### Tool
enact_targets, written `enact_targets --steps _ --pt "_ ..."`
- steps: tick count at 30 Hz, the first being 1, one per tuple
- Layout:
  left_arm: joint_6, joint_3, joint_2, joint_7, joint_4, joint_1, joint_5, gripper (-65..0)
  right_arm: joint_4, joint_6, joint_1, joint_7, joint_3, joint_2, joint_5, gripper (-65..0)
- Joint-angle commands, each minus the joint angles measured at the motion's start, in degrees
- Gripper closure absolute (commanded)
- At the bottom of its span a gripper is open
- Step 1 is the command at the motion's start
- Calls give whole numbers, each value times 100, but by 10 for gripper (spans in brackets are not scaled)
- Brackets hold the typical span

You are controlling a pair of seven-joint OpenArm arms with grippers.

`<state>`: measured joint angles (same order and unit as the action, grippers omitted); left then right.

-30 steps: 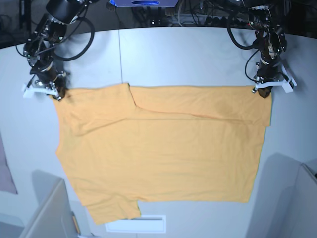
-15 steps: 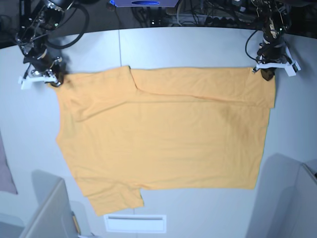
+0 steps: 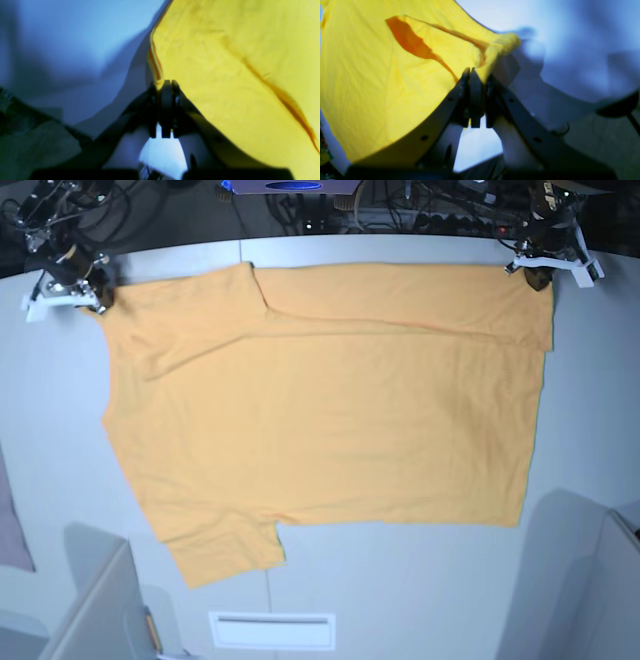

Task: Fold the T-shirt properly
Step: 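Drag the shirt toward the robot with both grippers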

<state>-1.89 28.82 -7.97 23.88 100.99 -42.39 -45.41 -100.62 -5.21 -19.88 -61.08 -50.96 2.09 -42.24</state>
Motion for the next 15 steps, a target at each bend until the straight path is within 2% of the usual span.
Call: enact_targets --steps 1,4,15 --pt "0 41 -52 -98 94 -117 -9 0 -105 -55 -12 -6 -95 -46 -62 0" --pt "0 41 -43 -98 94 -231 -9 0 -105 -55 -21 -209 -183 -46 -62 0" --pt "0 32 -34 -98 86 -275 -17 0 -105 -55 -135 -235 -174 -55 -53 0"
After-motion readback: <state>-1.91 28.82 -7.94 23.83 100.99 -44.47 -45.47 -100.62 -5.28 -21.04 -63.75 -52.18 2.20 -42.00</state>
